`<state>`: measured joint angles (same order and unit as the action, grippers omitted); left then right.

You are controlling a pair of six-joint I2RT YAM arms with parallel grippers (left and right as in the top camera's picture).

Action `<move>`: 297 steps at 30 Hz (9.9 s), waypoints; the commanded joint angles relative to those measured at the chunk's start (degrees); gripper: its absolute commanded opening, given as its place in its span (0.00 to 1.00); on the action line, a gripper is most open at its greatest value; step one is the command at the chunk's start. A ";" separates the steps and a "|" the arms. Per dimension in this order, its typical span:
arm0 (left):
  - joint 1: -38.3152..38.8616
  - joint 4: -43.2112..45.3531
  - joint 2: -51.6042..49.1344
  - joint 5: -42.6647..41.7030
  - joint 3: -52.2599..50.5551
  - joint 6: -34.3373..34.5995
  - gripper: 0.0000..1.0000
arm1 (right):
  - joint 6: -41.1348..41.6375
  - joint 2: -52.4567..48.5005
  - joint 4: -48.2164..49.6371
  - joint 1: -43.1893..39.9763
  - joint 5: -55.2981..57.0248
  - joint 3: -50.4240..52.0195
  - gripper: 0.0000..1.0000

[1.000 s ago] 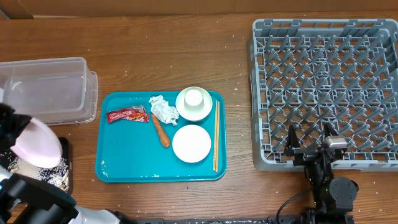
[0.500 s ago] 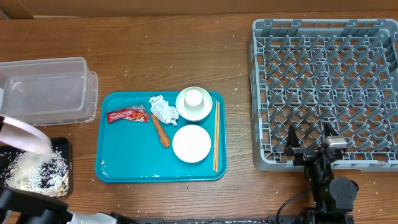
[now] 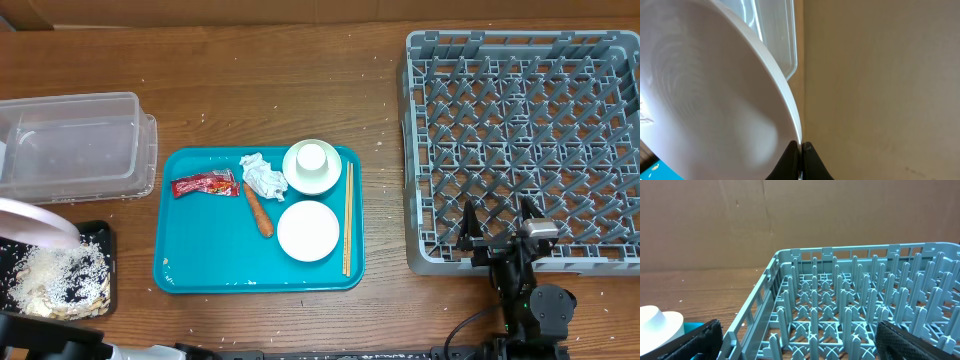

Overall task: Sort waste into correct bins and load items into the dishwasher
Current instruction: 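Tilt the plate with the left gripper to dump rice onto black tray, then carry the emptied plate back and set it on the teal tray, then grasp the carrot on the tray with the left gripper, then carry the carrot left and lower it onto the black tray, then move the left gripper to the red wrapper on the teal tray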

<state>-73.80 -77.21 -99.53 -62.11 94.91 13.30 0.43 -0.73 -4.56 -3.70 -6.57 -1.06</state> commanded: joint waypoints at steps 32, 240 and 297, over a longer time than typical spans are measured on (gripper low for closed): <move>5.29 -8.96 4.83 -11.63 1.27 -8.66 0.04 | 0.24 0.57 0.26 0.22 0.52 0.59 1.00; 27.23 4.15 -9.55 67.04 -5.70 22.12 0.15 | 0.24 0.57 0.26 0.22 0.52 0.59 1.00; 53.66 12.74 6.69 38.71 -8.92 6.36 1.00 | 0.24 0.57 0.26 0.22 0.52 0.59 1.00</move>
<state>-25.26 -65.17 -91.90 -22.79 85.43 20.56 0.40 -0.73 -4.51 -3.70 -6.59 -1.06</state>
